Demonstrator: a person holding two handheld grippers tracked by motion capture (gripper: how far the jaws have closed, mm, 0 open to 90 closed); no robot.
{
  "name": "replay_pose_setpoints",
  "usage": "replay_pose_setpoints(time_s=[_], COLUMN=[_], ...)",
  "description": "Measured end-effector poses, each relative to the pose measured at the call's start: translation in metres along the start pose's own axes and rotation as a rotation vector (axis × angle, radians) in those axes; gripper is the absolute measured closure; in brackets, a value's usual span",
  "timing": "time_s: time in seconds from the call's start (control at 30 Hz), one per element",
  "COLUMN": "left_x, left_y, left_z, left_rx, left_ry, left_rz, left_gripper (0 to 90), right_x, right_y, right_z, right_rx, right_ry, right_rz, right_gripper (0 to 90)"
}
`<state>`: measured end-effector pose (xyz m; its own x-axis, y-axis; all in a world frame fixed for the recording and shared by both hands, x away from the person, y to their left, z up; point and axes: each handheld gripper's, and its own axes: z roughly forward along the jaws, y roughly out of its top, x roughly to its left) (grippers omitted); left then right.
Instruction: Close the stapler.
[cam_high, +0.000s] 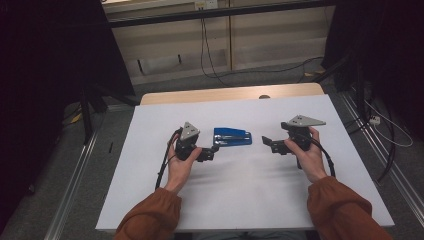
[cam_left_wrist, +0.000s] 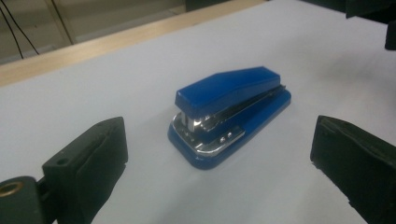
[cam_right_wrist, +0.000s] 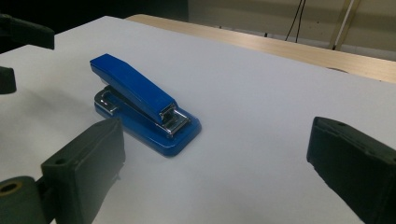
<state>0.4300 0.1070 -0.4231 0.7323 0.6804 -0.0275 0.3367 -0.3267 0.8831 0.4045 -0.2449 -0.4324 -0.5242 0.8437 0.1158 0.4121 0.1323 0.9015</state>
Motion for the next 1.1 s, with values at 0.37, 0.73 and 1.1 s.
replay_pose_setpoints(time_s=[0.37,0.73,1.1], left_x=[-0.005,-0.004,-0.006], left_y=[-0.005,-0.012,-0.025], left_z=[-0.018,-0.041,-0.065], left_rx=[-0.016,-0.04,-0.092], left_ry=[0.001,0.045,0.073], left_rz=[-0.005,-0.017,-0.033], left_gripper=[4.1,4.0,4.0], right_x=[0.012,0.021,0.02], right_y=[-0.009,-0.01,-0.024], right_z=[-0.016,-0.025,-0.042], right_rx=[-0.013,-0.057,-0.061], right_ry=[-0.001,-0.029,-0.08], right_rz=[-0.014,-0.036,-0.031], right_gripper=[3.3,2.8,0.8])
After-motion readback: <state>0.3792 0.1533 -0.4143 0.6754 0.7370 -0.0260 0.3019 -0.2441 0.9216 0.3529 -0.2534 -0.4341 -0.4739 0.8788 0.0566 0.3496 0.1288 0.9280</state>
